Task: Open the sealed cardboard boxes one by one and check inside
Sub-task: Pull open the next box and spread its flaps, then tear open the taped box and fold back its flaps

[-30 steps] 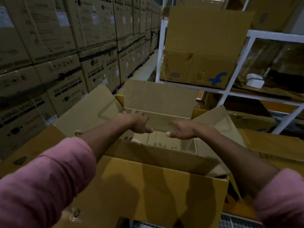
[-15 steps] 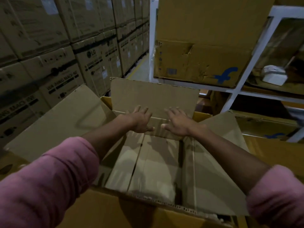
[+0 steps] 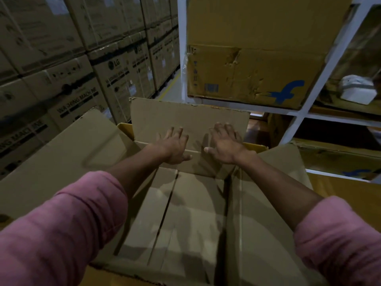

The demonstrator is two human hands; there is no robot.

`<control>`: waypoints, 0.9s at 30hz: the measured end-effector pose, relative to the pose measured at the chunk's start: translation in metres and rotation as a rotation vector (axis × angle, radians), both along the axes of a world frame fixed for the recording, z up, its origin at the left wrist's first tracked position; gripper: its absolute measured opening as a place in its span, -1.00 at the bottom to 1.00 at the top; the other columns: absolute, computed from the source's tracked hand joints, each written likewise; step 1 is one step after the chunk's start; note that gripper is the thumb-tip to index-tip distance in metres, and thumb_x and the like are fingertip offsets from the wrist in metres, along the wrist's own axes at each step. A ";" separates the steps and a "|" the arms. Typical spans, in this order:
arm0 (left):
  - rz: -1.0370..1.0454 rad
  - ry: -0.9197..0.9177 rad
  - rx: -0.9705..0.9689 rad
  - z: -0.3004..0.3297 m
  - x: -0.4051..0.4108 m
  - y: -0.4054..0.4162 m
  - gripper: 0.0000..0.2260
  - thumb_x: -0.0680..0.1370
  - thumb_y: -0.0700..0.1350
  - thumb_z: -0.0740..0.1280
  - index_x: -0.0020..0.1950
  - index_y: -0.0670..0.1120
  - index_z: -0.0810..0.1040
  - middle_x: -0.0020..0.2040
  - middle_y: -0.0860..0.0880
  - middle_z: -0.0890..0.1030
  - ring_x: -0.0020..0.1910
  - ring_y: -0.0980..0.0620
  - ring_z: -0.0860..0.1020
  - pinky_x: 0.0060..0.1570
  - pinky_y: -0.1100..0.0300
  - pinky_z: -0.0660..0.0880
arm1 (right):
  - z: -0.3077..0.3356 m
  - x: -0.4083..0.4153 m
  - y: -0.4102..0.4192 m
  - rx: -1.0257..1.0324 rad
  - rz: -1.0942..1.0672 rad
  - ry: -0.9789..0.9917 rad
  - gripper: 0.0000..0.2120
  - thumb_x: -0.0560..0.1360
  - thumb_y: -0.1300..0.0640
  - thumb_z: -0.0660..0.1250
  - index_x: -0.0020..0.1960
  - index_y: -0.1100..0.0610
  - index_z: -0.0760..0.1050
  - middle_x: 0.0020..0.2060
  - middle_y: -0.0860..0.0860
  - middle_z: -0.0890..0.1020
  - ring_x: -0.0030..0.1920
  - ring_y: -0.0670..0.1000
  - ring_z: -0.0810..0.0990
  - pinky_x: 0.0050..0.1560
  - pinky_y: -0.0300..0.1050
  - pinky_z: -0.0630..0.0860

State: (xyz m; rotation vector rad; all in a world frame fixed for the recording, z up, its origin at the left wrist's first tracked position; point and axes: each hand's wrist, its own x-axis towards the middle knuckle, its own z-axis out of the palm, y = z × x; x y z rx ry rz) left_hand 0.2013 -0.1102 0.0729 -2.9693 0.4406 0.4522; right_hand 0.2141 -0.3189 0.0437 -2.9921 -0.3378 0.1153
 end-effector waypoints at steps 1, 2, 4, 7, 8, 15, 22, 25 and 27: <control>-0.002 -0.030 -0.009 0.002 -0.004 -0.003 -0.25 0.64 0.27 0.18 0.67 -0.03 -0.07 0.67 -0.09 -0.24 0.62 -0.21 -0.24 0.50 -0.40 -0.05 | 0.000 -0.006 0.001 -0.013 0.008 -0.028 -0.23 0.61 -0.26 0.20 0.65 0.03 -0.01 0.65 0.08 -0.06 0.63 0.26 -0.16 0.57 0.29 -0.10; -0.007 -0.061 -0.016 0.005 -0.009 -0.006 -0.26 0.64 0.26 0.18 0.66 -0.04 -0.07 0.66 -0.09 -0.24 0.62 -0.21 -0.25 0.51 -0.41 -0.06 | 0.002 -0.013 0.003 -0.027 0.016 -0.054 -0.22 0.60 -0.27 0.20 0.66 0.03 -0.03 0.65 0.09 -0.06 0.63 0.26 -0.16 0.57 0.29 -0.09; -0.019 -0.120 -0.028 0.011 -0.024 -0.013 -0.26 0.64 0.27 0.17 0.66 -0.03 -0.08 0.66 -0.09 -0.26 0.62 -0.21 -0.27 0.50 -0.41 -0.08 | 0.008 -0.029 0.004 -0.027 0.020 -0.086 -0.20 0.60 -0.29 0.19 0.66 0.00 -0.08 0.65 0.10 -0.09 0.63 0.25 -0.18 0.57 0.28 -0.11; -0.040 -0.210 -0.059 0.018 -0.050 -0.020 -0.25 0.65 0.28 0.12 0.67 -0.04 -0.14 0.65 -0.09 -0.30 0.61 -0.21 -0.31 0.50 -0.42 -0.11 | 0.024 -0.060 0.004 0.010 0.006 -0.126 -0.20 0.60 -0.29 0.18 0.66 -0.06 -0.14 0.66 0.08 -0.14 0.63 0.23 -0.25 0.56 0.28 -0.18; -0.047 -0.243 -0.078 0.020 -0.060 -0.022 -0.25 0.65 0.28 0.12 0.67 -0.04 -0.14 0.65 -0.09 -0.31 0.61 -0.22 -0.31 0.50 -0.42 -0.11 | 0.031 -0.071 0.003 0.015 0.003 -0.145 -0.20 0.61 -0.30 0.16 0.66 -0.07 -0.15 0.66 0.08 -0.15 0.63 0.23 -0.25 0.56 0.29 -0.19; -0.100 -0.385 -0.237 0.032 -0.145 -0.054 -0.27 0.64 0.28 0.13 0.66 -0.04 -0.09 0.66 -0.09 -0.28 0.60 -0.25 -0.31 0.48 -0.45 -0.13 | 0.060 -0.173 -0.026 0.060 -0.111 -0.279 -0.22 0.61 -0.34 0.09 0.66 -0.07 -0.17 0.66 0.07 -0.16 0.64 0.21 -0.21 0.55 0.35 -0.19; -0.228 -0.350 -0.316 0.029 -0.217 -0.124 -0.28 0.65 0.26 0.11 0.67 -0.03 -0.10 0.65 -0.10 -0.29 0.60 -0.25 -0.32 0.49 -0.44 -0.16 | 0.051 -0.269 -0.100 0.056 -0.268 -0.293 -0.25 0.60 -0.39 -0.01 0.66 -0.09 -0.14 0.66 0.02 -0.13 0.64 0.17 -0.20 0.56 0.35 -0.18; -0.306 -0.336 -0.341 0.028 -0.237 -0.159 -0.30 0.66 0.25 0.10 0.67 -0.03 -0.08 0.66 -0.09 -0.27 0.60 -0.24 -0.31 0.48 -0.43 -0.17 | 0.048 -0.296 -0.142 0.060 -0.353 -0.315 -0.27 0.61 -0.39 -0.03 0.65 -0.07 -0.08 0.66 0.05 -0.07 0.64 0.19 -0.14 0.56 0.36 -0.14; -0.345 -0.335 -0.368 0.027 -0.247 -0.185 -0.30 0.65 0.24 0.13 0.67 -0.03 -0.05 0.66 -0.09 -0.25 0.61 -0.23 -0.30 0.48 -0.40 -0.17 | 0.045 -0.311 -0.172 0.076 -0.390 -0.312 -0.28 0.61 -0.37 -0.04 0.65 -0.06 -0.05 0.66 0.05 -0.06 0.64 0.18 -0.13 0.57 0.35 -0.13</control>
